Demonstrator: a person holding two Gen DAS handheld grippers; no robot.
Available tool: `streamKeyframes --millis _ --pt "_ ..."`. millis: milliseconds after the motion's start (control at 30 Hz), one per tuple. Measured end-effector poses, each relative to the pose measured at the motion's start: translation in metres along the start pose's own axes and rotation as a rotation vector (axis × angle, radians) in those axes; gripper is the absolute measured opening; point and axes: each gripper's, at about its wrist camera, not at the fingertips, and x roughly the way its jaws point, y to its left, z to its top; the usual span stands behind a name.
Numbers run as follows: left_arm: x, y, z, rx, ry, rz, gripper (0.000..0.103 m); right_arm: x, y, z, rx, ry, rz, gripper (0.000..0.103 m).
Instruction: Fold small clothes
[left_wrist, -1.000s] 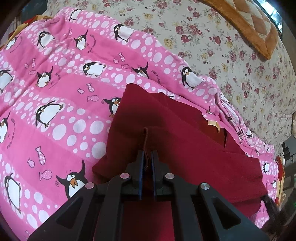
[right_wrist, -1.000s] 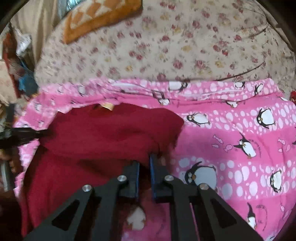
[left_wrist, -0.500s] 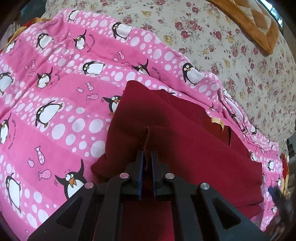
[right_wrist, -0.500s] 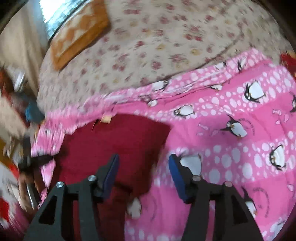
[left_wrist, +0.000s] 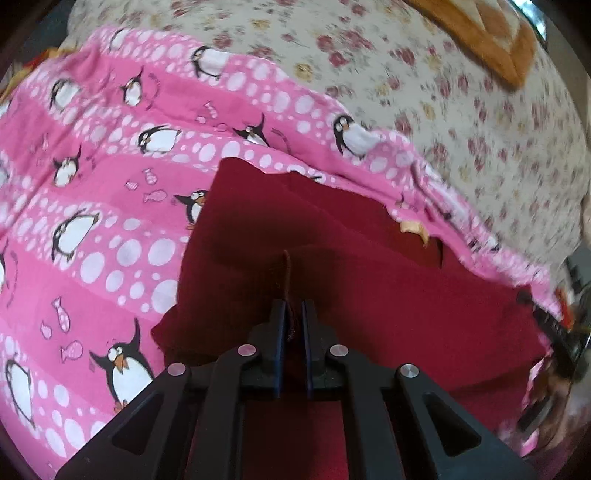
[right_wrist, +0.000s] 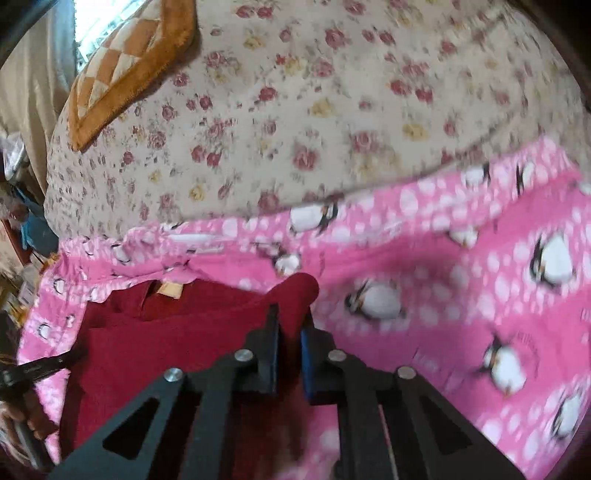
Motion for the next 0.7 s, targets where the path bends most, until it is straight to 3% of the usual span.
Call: streamKeyframes --millis 100,167,267,400,533,633,700 --pt "0.009 -0.008 -0.002 0.028 -0.004 0.043 0.000 0.037 0.000 -0.005 -0.075 0.088 -0.105 0.009" --pt "0.008 -0.009 -0.003 0.039 -0.011 0.051 0.000 0.045 -0.005 -0.009 -0.066 0.101 -0.105 0.010" --pt "0.007 -0.007 -0.002 0.033 -0.012 0.045 0.000 0.025 -0.017 -0.006 0.035 0.082 -0.113 0.036" --pt "0.006 -0.004 -0.001 0.008 -0.007 0.029 0.000 -0.016 -0.001 -0.010 -0.014 0.057 -0.042 0.036" --pt "0.005 -0.002 -0.002 0.002 -0.010 0.031 0.000 -0.030 0.034 -0.033 -0.159 0.132 -0.004 0.036" --pt "0.003 -0.001 -0.004 -0.001 -0.009 0.030 0.000 -0.019 0.047 -0.061 -0.288 0.221 -0.106 0.036" --pt "0.003 0.000 -0.004 -0.010 -0.008 0.025 0.000 -0.013 0.037 -0.074 -0.273 0.244 -0.116 0.036"
